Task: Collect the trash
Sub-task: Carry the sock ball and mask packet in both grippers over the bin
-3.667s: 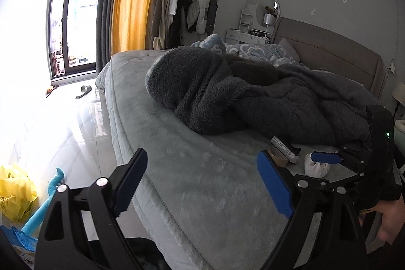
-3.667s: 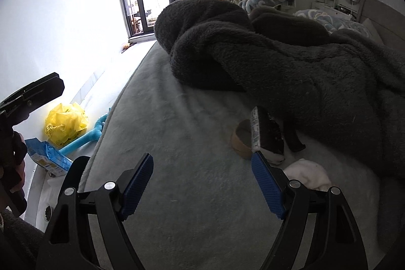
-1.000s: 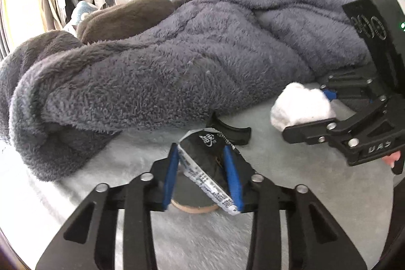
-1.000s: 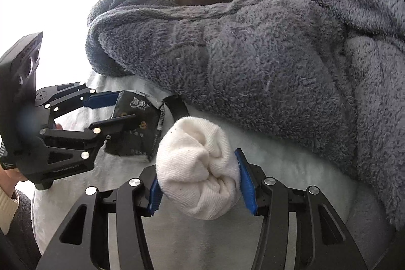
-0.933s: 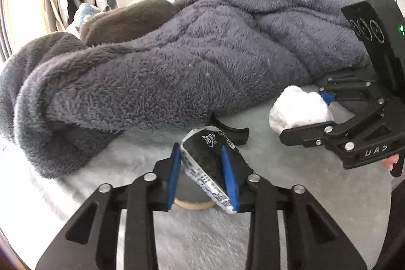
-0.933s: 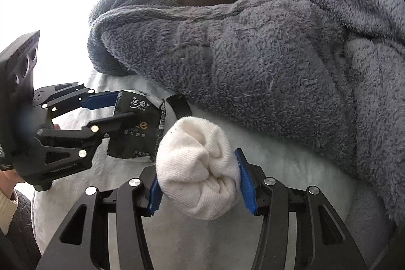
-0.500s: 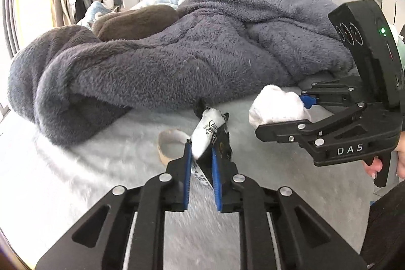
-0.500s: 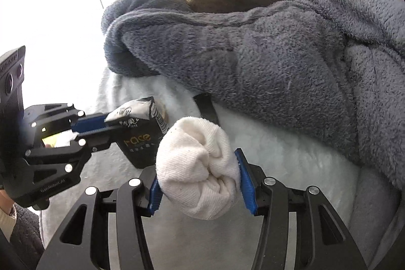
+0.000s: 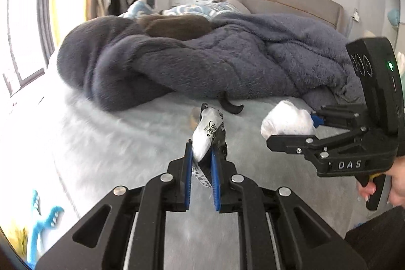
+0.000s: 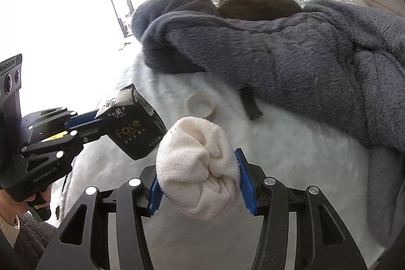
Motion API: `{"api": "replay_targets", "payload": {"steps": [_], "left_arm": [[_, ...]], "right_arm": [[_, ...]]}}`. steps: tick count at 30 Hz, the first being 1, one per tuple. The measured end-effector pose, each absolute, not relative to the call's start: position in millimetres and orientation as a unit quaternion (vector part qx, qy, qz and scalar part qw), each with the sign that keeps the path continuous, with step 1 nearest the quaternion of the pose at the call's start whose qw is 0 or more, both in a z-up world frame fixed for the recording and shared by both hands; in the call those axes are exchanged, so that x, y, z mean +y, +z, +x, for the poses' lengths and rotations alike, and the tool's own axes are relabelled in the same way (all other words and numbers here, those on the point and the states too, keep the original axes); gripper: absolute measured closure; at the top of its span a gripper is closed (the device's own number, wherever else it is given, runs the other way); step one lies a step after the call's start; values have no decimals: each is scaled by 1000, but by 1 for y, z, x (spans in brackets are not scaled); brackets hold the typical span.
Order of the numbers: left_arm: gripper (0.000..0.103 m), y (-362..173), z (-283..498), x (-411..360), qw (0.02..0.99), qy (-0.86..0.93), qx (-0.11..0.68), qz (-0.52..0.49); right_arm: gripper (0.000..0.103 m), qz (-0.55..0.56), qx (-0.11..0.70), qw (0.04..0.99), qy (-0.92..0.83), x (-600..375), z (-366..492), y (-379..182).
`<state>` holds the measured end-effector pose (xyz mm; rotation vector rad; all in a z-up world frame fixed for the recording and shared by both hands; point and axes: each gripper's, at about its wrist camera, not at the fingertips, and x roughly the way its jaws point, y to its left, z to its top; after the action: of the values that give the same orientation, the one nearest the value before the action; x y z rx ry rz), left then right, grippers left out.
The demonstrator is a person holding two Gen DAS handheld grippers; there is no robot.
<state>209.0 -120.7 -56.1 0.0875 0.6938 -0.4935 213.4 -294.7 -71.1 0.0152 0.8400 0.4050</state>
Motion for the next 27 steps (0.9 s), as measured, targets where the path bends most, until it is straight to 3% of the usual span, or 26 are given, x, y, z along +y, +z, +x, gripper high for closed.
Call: {"api": "replay_targets", "payload": {"steps": [27], "left_arm": [[88, -48, 137, 34, 940, -87, 331, -2]], "right_arm": [[51, -22, 379, 884, 271, -160, 165, -59]]}}
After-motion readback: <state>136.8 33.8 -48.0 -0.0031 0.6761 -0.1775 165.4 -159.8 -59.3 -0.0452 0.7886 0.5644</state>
